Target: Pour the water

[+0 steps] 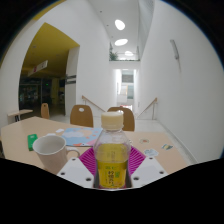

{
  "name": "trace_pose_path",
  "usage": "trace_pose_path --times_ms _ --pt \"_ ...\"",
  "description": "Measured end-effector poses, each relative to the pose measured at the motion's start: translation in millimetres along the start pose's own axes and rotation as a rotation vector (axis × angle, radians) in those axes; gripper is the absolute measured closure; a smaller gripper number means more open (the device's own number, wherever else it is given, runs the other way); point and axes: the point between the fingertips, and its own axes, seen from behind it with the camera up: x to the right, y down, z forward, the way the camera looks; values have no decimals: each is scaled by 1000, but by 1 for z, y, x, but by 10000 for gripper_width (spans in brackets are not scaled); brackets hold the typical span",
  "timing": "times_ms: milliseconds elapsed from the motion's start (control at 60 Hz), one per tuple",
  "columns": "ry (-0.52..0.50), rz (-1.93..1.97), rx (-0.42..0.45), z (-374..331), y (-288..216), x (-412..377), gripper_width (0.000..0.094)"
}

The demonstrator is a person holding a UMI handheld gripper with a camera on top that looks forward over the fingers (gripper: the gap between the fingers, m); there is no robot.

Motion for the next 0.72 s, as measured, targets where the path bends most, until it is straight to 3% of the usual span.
trace_pose_path --times_ms 83,133,167,200,317,517,717 --pt "-5 4 -53 -26 7 8 439" --pt "1 -9 -114 -66 16 13 219" --pt "5 -19 -132 -55 20 14 53" --pt "8 -28 -131 -72 19 18 106" --pt "-1 -19 -126 -131 19 25 69" --pt "-142 107 -142 -233 39 1 74" --pt "-209 235 -139 -287 68 15 77"
